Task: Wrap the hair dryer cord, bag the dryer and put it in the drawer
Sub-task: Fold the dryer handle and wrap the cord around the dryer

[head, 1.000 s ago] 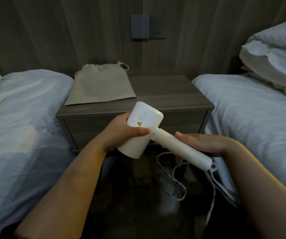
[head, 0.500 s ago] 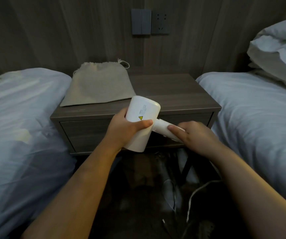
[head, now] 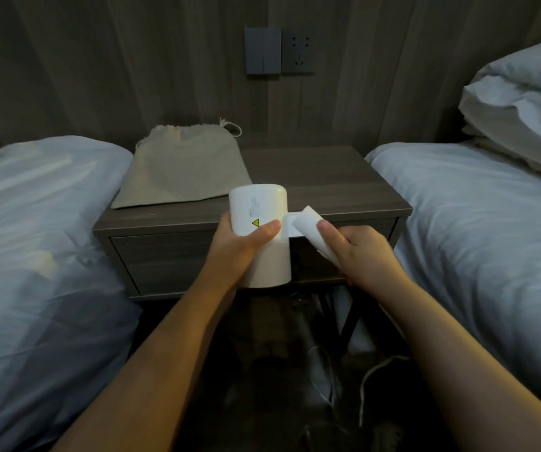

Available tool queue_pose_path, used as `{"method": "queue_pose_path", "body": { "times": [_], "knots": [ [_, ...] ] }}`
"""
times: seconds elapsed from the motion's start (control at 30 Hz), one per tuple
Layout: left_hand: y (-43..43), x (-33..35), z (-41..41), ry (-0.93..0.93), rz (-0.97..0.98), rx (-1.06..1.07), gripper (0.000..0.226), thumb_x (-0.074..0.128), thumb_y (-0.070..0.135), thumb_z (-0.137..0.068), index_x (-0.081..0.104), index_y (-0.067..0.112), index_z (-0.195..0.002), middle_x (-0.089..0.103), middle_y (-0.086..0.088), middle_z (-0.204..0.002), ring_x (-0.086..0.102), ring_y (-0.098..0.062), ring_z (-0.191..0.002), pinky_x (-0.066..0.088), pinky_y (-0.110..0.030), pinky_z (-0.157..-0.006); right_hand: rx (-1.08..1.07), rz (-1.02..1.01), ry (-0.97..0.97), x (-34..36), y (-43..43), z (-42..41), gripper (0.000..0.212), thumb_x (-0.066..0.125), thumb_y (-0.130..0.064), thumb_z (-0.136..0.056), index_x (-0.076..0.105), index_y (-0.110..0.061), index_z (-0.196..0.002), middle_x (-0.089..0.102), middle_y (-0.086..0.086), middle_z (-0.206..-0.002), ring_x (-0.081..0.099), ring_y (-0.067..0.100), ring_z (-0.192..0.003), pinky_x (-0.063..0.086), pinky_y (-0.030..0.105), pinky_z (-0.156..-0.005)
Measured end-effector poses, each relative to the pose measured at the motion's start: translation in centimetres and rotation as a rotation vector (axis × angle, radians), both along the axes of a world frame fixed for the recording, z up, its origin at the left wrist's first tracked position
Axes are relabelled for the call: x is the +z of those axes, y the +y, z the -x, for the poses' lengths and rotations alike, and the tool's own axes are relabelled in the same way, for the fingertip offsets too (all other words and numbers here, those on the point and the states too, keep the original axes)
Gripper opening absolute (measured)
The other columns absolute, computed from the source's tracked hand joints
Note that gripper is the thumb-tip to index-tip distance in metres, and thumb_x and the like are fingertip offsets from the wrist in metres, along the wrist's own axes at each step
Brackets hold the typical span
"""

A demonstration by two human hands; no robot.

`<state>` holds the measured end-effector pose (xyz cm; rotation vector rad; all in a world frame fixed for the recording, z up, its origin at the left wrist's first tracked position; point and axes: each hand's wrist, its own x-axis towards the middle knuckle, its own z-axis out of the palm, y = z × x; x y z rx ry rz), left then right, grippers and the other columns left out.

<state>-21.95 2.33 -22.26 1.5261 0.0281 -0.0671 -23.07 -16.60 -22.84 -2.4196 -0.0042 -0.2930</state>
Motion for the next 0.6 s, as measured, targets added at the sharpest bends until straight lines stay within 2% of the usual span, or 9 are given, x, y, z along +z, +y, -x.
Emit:
{"method": "queue_pose_path", "body": {
  "times": [0.1,0.17,0.27,0.37,0.43,0.53,0.6],
  "knots": [
    [1.0,0.9,-0.3,0.005,0.029,-0.072,0.079,0.070,0.041,-0.066,0.035,0.034,-0.136,0.046,-0.006,-0.132,0.056,-0.027,-0.110,0.052,-0.045,-0.088,0.071,0.086,-0.016,0.1,-0.9,0.1,0.063,0.036,-0.064,-0.084,0.048,-0.009,-0.054,0.049,0.003,-0.053,0.052,0.023,-0.057,0.040,0.035,-0.057],
    [1.6,1.2,-0.6,-0.070,-0.065,-0.073,0.059,0.067,0.035,-0.077,0.043,0.038,-0.131,0.045,-0.006,-0.132,0.055,-0.026,-0.110,0.052,-0.041,-0.086,0.115,0.115,0.004,-0.1,-1.1,0.2,0.064,0.036,-0.065,-0.083,0.051,-0.008,-0.057,0.052,0.004,-0.055,0.053,0.022,-0.057,0.042,0.035,-0.058],
    [1.5,1.3,-0.1,-0.172,-0.097,0.044,0.029,0.061,0.026,-0.085,0.056,0.034,-0.112,0.053,-0.002,-0.117,0.057,-0.021,-0.101,0.053,-0.032,-0.076,0.106,0.079,0.008,-0.3,0.1,0.7,0.059,0.040,-0.060,-0.088,0.046,-0.014,-0.051,0.048,0.001,-0.053,0.048,0.018,-0.055,0.038,0.034,-0.056],
    [1.3,1.5,0.1,-0.245,-0.008,0.187,0.019,0.061,0.021,-0.085,0.060,0.027,-0.103,0.057,0.008,-0.096,0.058,-0.008,-0.082,0.052,-0.015,-0.056,0.044,0.005,-0.011,-0.5,1.6,1.3,0.056,0.041,-0.058,-0.088,0.039,-0.021,-0.047,0.044,-0.002,-0.051,0.046,0.018,-0.054,0.034,0.031,-0.054],
    [1.4,1.6,0.2,-0.223,0.028,0.228,0.010,0.061,0.021,-0.086,0.063,0.025,-0.094,0.059,0.009,-0.089,0.058,-0.007,-0.077,0.051,-0.012,-0.056,0.017,-0.038,-0.012,-0.5,2.1,1.6,0.055,0.041,-0.060,-0.087,0.041,-0.021,-0.047,0.047,-0.002,-0.050,0.048,0.017,-0.052,0.035,0.030,-0.053],
    [0.8,1.2,0.4,-0.115,0.192,0.302,0.011,0.063,0.024,-0.083,0.067,0.026,-0.073,0.065,0.001,-0.082,0.061,-0.016,-0.078,0.052,-0.031,-0.072,-0.040,-0.199,-0.001,-1.0,3.2,1.9,0.057,0.040,-0.059,-0.088,0.043,-0.018,-0.047,0.047,-0.002,-0.048,0.047,0.015,-0.047,0.037,0.026,-0.048],
    [0.0,0.7,0.7,-0.038,0.267,0.338,0.011,0.063,0.029,-0.082,0.068,0.023,-0.073,0.065,-0.004,-0.081,0.061,-0.020,-0.076,0.050,-0.036,-0.070,-0.084,-0.336,-0.002,-1.7,3.8,1.8,0.059,0.039,-0.060,-0.088,0.037,-0.019,-0.046,0.041,-0.001,-0.048,0.041,0.015,-0.047,0.035,0.027,-0.050]
  ]
}}
